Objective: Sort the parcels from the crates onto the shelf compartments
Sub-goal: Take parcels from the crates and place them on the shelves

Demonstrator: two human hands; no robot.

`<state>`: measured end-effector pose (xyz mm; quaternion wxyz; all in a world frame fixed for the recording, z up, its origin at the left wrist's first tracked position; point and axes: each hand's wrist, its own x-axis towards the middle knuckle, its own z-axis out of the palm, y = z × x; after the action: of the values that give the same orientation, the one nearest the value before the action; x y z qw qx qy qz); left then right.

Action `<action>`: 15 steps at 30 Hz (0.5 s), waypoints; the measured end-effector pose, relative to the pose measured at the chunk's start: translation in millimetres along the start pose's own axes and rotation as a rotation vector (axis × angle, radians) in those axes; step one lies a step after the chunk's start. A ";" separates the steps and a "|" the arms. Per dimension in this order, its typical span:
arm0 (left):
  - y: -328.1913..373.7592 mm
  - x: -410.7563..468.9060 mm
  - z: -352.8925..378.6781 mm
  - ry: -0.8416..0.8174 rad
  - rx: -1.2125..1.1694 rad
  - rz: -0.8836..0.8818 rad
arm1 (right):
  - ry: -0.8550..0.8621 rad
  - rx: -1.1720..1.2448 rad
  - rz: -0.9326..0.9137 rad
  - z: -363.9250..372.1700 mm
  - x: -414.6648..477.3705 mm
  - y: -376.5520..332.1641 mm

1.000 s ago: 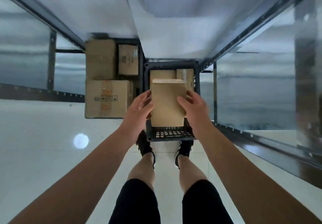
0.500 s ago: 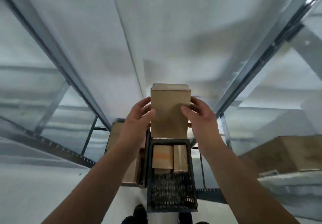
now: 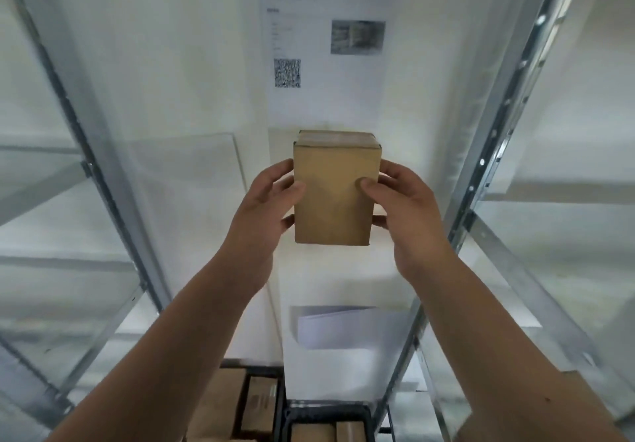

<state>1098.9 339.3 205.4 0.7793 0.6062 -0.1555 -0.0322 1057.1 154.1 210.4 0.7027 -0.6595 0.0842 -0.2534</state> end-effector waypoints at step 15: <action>77.3 30.3 21.5 0.051 0.029 0.235 | -0.074 0.002 -0.291 10.7 22.5 -89.1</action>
<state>1110.9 332.3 290.0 0.7726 0.5956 -0.2060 0.0769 1059.4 152.9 302.9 0.6619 -0.6729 -0.0388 -0.3281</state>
